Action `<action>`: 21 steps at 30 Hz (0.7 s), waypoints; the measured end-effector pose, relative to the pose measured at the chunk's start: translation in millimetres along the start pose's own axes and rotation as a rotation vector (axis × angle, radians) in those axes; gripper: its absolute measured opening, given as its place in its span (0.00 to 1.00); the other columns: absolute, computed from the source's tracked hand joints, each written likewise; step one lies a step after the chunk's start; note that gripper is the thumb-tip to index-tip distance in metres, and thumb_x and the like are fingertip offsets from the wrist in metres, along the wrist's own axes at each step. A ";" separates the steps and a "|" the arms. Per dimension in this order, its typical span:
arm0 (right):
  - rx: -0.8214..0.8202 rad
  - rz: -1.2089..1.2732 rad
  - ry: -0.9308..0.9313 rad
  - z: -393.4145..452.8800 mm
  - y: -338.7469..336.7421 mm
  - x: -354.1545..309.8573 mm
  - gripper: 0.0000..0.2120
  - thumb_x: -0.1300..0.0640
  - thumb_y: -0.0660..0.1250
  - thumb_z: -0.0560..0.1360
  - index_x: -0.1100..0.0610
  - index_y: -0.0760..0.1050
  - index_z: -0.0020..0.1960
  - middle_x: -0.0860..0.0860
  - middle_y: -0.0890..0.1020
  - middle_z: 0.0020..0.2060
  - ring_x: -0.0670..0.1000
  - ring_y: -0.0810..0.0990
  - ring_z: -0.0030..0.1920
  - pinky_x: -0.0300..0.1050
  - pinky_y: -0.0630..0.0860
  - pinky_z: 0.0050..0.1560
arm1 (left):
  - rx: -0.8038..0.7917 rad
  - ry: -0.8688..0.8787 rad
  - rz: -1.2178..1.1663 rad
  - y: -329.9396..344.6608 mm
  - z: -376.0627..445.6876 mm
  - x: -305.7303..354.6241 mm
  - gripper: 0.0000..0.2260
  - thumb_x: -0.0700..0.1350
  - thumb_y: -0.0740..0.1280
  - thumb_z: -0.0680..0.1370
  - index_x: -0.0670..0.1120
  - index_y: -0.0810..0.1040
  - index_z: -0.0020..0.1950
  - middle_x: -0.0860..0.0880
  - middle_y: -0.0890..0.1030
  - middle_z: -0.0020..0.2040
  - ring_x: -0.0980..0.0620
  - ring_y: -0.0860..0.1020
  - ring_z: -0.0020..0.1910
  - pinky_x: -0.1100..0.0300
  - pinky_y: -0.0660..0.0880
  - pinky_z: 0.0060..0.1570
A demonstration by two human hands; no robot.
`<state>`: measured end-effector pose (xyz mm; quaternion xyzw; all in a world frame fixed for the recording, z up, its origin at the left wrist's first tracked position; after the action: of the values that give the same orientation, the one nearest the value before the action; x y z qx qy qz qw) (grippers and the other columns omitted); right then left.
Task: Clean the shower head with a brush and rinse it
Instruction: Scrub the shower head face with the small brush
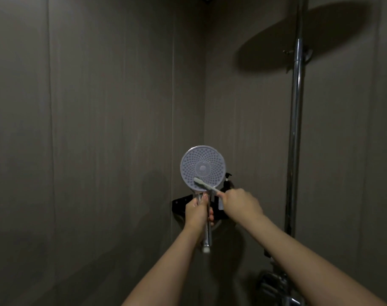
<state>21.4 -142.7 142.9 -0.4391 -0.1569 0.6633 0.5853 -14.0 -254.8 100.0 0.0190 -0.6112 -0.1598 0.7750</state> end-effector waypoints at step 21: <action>-0.066 0.038 0.013 14.1 -27.6 -7.9 0.19 0.48 0.52 0.79 0.59 0.77 0.51 0.59 0.80 0.44 0.56 0.75 0.39 0.45 0.69 0.37 | -0.031 0.004 0.030 0.3 5.3 -4.2 0.12 0.45 0.60 0.80 0.44 0.70 0.37 0.47 0.72 0.27 0.55 0.69 0.20 0.65 0.68 0.20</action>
<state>27.7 -138.3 173.9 -0.4653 -0.1664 0.6659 0.5589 -19.9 -252.5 97.4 -0.0021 -0.6073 -0.1575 0.7787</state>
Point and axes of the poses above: each hand's wrist, its own z-axis towards the middle knuckle, its own y-axis out of the palm, x = y × z, the point moved 2 cm from there along z, towards the middle knuckle
